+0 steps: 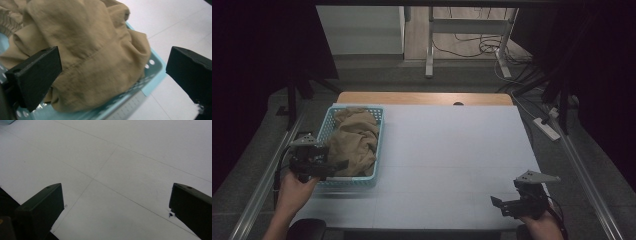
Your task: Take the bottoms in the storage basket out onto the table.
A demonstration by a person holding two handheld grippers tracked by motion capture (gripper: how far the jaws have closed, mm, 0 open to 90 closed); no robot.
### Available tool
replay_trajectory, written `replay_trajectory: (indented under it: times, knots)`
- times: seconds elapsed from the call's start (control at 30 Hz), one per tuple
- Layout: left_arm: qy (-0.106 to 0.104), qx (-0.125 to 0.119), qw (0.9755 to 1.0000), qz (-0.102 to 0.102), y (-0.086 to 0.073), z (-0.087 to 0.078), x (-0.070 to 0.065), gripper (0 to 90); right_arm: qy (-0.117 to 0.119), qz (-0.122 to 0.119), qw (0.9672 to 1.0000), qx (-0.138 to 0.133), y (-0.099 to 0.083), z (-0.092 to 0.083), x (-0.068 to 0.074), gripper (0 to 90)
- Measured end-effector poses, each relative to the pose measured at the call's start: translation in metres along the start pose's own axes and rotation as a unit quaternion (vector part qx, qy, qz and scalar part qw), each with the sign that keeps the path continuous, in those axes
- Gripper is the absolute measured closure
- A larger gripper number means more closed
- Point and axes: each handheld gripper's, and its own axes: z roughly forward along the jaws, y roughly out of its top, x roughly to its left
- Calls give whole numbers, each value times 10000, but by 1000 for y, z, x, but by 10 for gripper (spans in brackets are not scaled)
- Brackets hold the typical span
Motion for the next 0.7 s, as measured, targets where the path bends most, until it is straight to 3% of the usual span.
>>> replay_trajectory:
  times: [0.1, 0.33, 0.5, 0.7]
  knots:
    - [31, 27, 10000, -41, 3, 5, 4, 0, -10, -12, 10000, 33, 0, 1, 1, 1]
    - [275, 114, 9995, 104, 14, 9, 10, 0, -25, -72, 9999, 79, 0, 1, 2, 1]
    - [306, 96, 9995, 16, 22, 12, 18, 0, -28, -100, 9999, 93, 1, 2, 2, 1]
    - [386, 319, 9987, 18, 29, 27, 26, 0, -30, -110, 9999, 91, 1, 2, 2, 1]
